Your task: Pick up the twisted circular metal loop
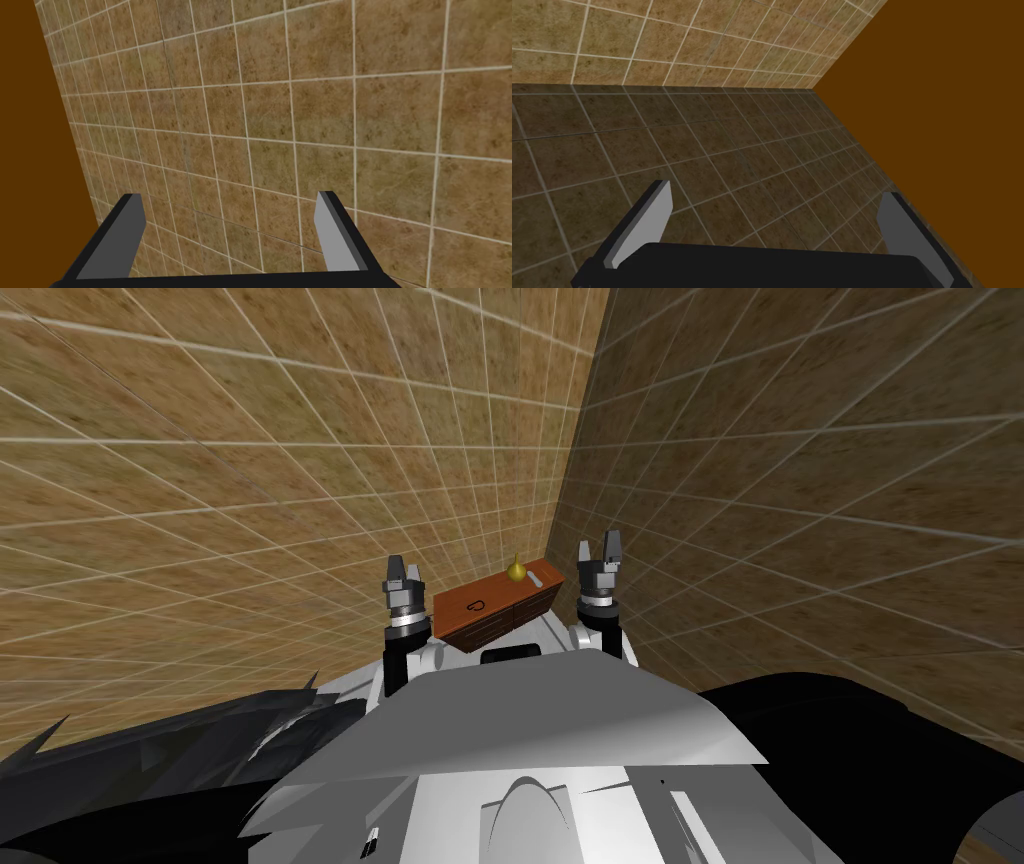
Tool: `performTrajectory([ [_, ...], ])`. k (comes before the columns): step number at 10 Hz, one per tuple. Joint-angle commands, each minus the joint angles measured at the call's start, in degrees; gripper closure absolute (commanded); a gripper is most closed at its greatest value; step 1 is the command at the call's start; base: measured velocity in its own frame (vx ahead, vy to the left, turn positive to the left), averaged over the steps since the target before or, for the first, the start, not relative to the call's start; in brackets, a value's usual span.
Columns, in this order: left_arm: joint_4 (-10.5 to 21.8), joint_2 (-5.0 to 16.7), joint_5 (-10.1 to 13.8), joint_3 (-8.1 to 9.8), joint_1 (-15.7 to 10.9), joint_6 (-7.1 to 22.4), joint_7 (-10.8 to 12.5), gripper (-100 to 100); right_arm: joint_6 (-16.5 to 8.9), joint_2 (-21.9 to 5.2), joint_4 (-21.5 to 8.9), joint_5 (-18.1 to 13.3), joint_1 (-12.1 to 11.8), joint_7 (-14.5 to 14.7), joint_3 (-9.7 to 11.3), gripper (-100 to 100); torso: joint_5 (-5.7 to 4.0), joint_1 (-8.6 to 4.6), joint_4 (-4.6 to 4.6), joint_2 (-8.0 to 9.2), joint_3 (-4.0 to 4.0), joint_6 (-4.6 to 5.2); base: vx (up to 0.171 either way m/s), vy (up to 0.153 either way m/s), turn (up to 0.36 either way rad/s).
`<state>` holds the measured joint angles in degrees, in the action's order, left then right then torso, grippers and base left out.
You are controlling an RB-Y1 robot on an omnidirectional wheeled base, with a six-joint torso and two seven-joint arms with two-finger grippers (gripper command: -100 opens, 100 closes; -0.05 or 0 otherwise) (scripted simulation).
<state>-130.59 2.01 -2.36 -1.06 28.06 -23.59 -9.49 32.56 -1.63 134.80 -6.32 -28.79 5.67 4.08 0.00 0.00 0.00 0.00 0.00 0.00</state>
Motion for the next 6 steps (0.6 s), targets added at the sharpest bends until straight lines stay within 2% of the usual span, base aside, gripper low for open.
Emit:
performTrajectory([
  [1, 1.67, 1.95, 0.22, 0.34, -0.74, 0.60, 0.32, -100, 0.00, 0.00, 0.00, 0.00, 0.00, 0.00, 0.00, 0, 0.00, 0.00, 0.00, 0.00, 0.00, 0.00, -0.004, -0.020, 0.046],
  [6, 9.09, 4.88, 1.17, 1.90, -4.18, 3.18, 1.81, -100, 0.00, 0.00, 0.00, 0.00, 0.00, 0.00, 0.00, 0, -0.04, -0.17, 0.01, 0.06, 0.04, -0.01, -0.018, -0.052, 0.069],
])
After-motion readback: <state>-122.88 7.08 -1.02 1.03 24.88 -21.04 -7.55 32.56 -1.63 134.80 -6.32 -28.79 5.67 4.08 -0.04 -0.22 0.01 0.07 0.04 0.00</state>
